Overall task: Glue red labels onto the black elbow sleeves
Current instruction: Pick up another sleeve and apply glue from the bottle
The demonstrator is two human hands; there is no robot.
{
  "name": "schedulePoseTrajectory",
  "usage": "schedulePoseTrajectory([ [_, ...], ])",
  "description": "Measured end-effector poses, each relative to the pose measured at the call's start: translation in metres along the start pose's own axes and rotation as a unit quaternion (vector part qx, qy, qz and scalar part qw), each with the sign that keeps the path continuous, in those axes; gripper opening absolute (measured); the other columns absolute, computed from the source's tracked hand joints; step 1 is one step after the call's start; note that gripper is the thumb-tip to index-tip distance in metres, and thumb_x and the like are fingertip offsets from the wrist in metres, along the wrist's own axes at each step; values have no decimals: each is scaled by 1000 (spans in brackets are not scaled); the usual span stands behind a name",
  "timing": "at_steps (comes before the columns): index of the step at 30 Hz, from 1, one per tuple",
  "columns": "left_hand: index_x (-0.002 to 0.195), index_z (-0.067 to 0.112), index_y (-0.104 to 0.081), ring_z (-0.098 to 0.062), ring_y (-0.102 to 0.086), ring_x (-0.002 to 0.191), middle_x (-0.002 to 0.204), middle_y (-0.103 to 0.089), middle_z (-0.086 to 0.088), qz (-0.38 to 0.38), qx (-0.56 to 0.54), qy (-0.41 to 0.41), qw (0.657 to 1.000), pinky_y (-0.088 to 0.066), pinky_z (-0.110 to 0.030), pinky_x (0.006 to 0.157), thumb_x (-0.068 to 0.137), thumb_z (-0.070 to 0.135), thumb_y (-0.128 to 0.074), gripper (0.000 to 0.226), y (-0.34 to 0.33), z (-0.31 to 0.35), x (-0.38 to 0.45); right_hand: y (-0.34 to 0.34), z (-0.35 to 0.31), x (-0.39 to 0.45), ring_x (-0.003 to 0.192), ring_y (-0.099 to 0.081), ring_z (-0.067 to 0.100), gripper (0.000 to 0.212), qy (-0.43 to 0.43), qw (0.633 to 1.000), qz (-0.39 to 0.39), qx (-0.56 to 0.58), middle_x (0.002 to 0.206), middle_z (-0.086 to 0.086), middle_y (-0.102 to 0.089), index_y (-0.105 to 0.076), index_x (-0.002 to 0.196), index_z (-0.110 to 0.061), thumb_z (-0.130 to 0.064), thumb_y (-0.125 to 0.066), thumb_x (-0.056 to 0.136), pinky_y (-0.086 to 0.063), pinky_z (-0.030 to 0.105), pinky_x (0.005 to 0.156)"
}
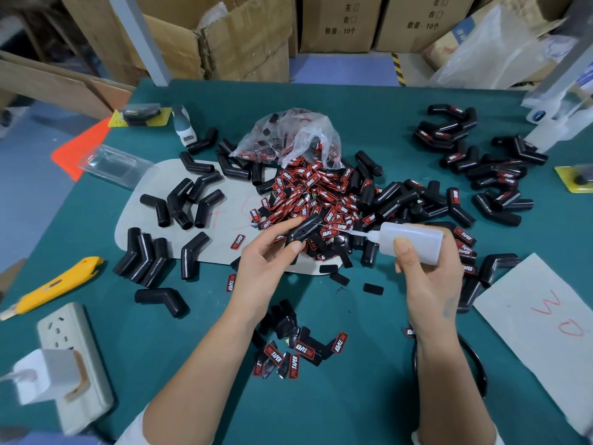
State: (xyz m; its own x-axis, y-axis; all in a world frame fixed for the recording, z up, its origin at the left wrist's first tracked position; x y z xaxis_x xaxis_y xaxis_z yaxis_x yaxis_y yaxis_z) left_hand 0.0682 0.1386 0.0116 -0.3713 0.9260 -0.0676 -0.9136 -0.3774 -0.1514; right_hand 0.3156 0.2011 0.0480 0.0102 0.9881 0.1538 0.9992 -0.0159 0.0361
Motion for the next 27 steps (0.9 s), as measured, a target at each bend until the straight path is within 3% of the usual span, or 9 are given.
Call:
schedulePoseTrajectory([
  [13,125,38,-76,-19,-73,111,125,-76,3,-6,-3,-1,1000,-54,-22,94,99,7,-70,42,1,0,0,3,0,0,76,-61,13,20,-6,1000,12,-6,102,-10,-71,-65,108,-36,-48,-72,93,-52,19,68],
  [19,125,39,-76,-17,-73,110,124,-76,3,-1,-1,3,1000,-55,-22,93,94,18,-72,38,1,0,0,3,-1,1,76,-61,13,18,-3,1000,17,0,103,-10,-71,-65,106,-38,-48,-72,93,-52,19,68],
  [27,122,41,-77,-22,-72,113,127,-75,3,0,0,1,1000,-55,-26,97,93,18,-72,38,0,1,-1,3,-1,1,77,-61,13,16,1,1000,15,4,106,-10,-72,-66,107,-40,-46,-72,94,-52,19,68],
])
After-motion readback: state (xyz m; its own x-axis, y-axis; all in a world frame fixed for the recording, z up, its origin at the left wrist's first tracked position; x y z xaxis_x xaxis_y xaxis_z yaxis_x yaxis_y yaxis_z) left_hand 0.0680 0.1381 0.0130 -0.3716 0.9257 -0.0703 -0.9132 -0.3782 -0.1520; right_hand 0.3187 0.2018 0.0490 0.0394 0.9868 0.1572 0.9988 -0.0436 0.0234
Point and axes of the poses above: each hand's wrist, its own x-axis towards the middle knuckle, its own y-axis out of the back of the hand, z = x × y, the point moved 6 cm from there along x, towards the middle knuckle
